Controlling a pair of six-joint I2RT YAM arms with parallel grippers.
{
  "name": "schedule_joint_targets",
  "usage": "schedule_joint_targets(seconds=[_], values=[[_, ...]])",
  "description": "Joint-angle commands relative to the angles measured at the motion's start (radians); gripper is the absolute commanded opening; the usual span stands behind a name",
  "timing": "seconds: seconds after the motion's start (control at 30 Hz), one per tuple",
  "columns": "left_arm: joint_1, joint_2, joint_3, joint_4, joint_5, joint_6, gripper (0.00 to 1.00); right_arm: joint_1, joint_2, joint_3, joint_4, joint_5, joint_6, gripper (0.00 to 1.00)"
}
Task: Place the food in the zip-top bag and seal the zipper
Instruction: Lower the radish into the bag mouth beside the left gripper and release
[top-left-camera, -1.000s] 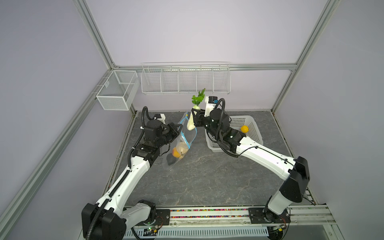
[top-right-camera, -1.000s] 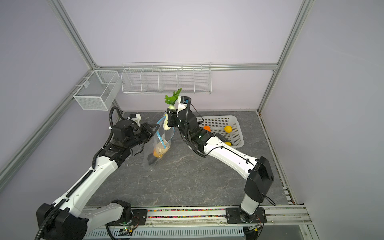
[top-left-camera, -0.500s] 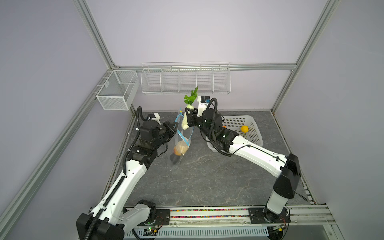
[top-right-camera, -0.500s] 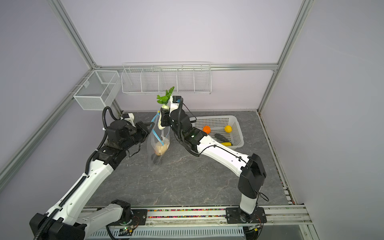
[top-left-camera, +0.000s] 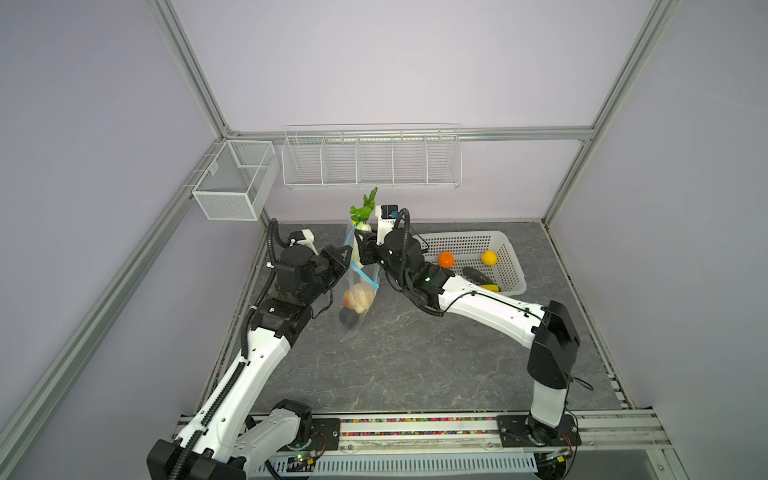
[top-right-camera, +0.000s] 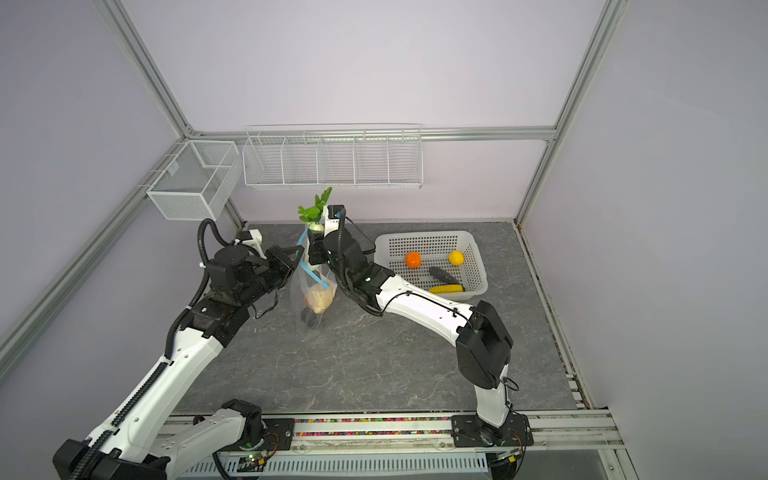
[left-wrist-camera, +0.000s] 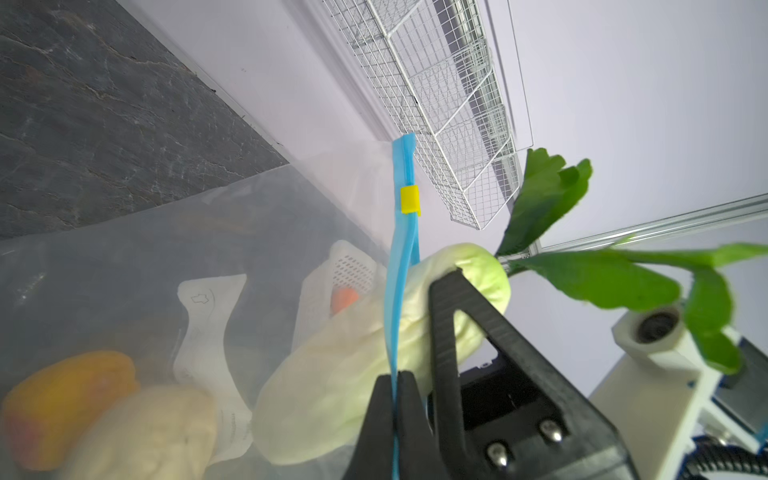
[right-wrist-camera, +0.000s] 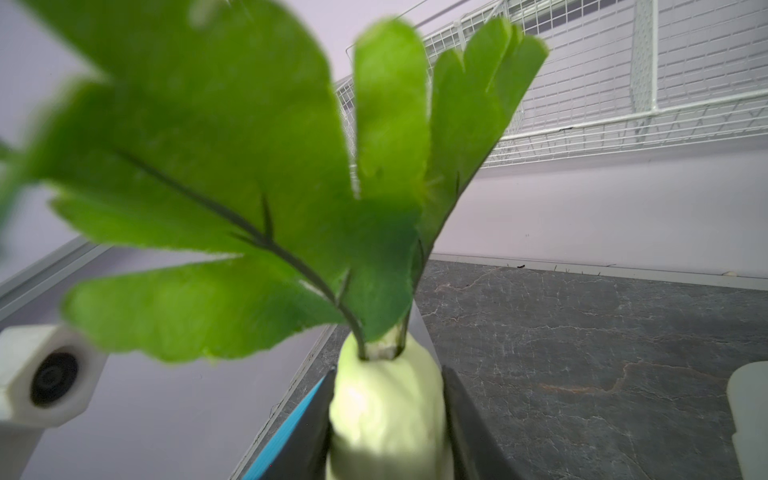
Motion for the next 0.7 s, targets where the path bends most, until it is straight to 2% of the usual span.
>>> schedule_joint_targets(seconds=[0.0,0.43,0.67], values=[[0.005,-0.026,-0.025,0.050,-0.023,-0.011,0.00,0.004,0.025,0.035,0.030,-0.020,0.026,0.35],[0.004,-0.020,-0.034,0.059,-0.026,-0.007,0.00,0.025,0.053,0.051,-0.002,-0.036,0.029,0.41],[0.005,-0.029,-0.042,0.053,-0.037,-0.007,0.00,0.037,0.010,-0.005,-0.012,-0.019,0.013,0.40]])
